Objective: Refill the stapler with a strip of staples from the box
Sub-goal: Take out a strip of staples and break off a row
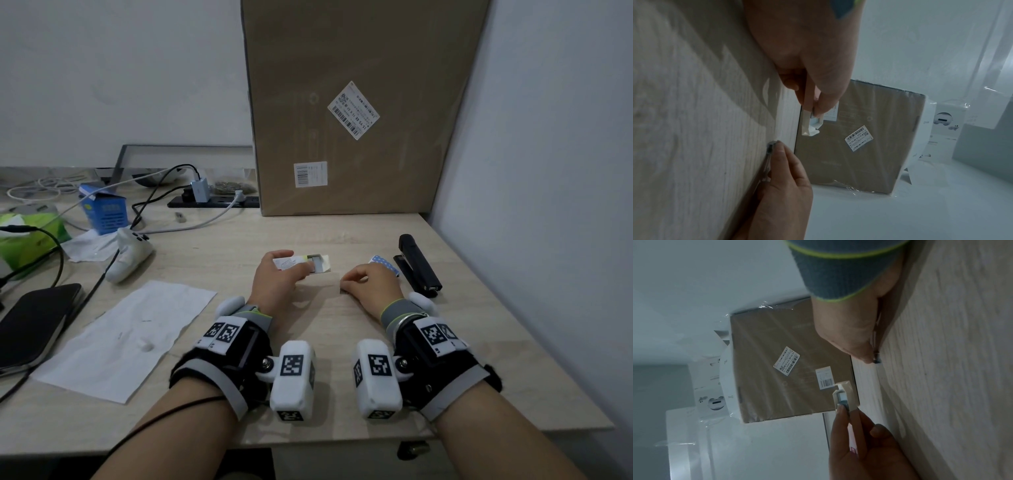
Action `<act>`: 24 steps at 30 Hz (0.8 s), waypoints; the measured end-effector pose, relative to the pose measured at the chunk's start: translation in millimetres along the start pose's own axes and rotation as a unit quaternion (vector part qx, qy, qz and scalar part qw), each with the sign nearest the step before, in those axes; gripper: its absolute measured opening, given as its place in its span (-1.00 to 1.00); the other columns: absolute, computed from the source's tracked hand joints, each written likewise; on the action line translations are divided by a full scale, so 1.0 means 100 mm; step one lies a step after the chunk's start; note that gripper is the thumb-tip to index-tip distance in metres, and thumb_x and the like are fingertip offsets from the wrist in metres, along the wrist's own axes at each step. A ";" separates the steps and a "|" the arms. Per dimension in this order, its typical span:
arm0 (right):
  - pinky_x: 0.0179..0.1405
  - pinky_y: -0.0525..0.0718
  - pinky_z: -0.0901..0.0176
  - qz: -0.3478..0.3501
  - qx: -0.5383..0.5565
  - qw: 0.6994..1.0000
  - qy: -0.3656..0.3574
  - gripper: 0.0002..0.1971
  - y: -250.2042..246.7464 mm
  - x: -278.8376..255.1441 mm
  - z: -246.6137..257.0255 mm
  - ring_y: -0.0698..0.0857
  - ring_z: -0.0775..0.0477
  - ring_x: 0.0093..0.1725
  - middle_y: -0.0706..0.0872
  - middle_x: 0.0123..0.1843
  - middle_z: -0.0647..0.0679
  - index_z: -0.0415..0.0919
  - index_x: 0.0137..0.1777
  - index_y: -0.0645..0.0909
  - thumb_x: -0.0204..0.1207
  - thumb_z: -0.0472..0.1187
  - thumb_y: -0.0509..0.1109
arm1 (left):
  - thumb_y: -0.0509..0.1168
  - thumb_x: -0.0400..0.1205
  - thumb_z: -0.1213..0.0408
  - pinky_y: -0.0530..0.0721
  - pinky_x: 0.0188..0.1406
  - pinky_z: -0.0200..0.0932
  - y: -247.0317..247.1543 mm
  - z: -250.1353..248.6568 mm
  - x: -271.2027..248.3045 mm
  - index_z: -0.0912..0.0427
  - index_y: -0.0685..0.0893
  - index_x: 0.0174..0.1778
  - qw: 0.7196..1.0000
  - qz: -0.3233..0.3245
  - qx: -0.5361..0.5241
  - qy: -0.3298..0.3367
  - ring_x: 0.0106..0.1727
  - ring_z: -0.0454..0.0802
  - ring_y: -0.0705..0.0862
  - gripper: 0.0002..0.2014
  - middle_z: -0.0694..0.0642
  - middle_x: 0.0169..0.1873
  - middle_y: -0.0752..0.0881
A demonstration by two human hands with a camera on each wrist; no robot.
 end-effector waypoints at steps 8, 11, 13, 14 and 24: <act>0.04 0.44 0.48 -0.020 0.046 0.999 -0.006 -0.79 -0.03 0.02 -0.03 0.69 0.00 0.11 0.79 0.15 -0.14 -0.26 0.07 0.75 0.49 -0.25 0.38 | 0.47 0.45 0.32 0.69 0.01 0.08 0.01 0.00 -0.01 0.19 0.53 0.25 1.000 0.007 -0.011 -0.003 -0.18 0.02 0.68 -0.54 0.22 -0.03 0.69; 0.19 0.65 0.10 -0.067 0.161 0.984 -0.017 -0.80 -0.12 -0.02 0.01 0.67 0.03 0.02 0.77 0.10 -0.07 -0.19 0.08 0.74 0.53 -0.26 0.34 | 0.47 0.45 0.30 0.69 -0.12 -0.02 0.02 -0.01 -0.02 0.18 0.53 0.26 1.000 0.010 -0.021 -0.005 -0.21 -0.01 0.66 -0.54 0.22 -0.02 0.70; 0.16 0.67 0.13 -0.052 0.232 0.971 -0.027 -0.78 -0.09 -0.06 0.08 0.70 0.03 0.07 0.76 0.06 -0.02 -0.15 0.10 0.73 0.55 -0.29 0.30 | 0.46 0.46 0.29 0.61 -0.24 -0.14 0.04 -0.01 -0.03 0.18 0.52 0.26 0.999 0.020 -0.031 -0.006 -0.26 -0.05 0.64 -0.54 0.20 -0.07 0.69; 0.13 0.65 0.20 -0.031 0.265 0.963 -0.028 -0.77 -0.04 -0.08 0.11 0.71 0.05 0.09 0.76 0.07 -0.02 -0.14 0.13 0.71 0.56 -0.29 0.29 | 0.46 0.46 0.30 0.57 -0.27 -0.16 0.06 -0.01 -0.04 0.19 0.51 0.27 0.999 0.026 -0.041 -0.010 -0.26 -0.05 0.64 -0.54 0.18 -0.09 0.69; 0.21 0.68 0.07 0.041 0.439 0.896 0.058 -0.82 0.15 -0.10 0.05 0.80 -0.07 -0.07 0.80 -0.05 -0.17 -0.24 0.08 0.68 0.52 -0.36 0.35 | 0.47 0.47 0.31 0.54 -0.26 -0.17 0.18 -0.03 -0.10 0.12 0.51 0.26 0.995 0.075 -0.057 -0.008 -0.15 -0.01 0.63 -0.54 0.13 -0.07 0.66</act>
Point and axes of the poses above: each hand's wrist, its own x-axis towards the middle knuckle, its own y-axis out of the palm, z = x × y, the point moved 9 cm from there along x, towards the middle knuckle
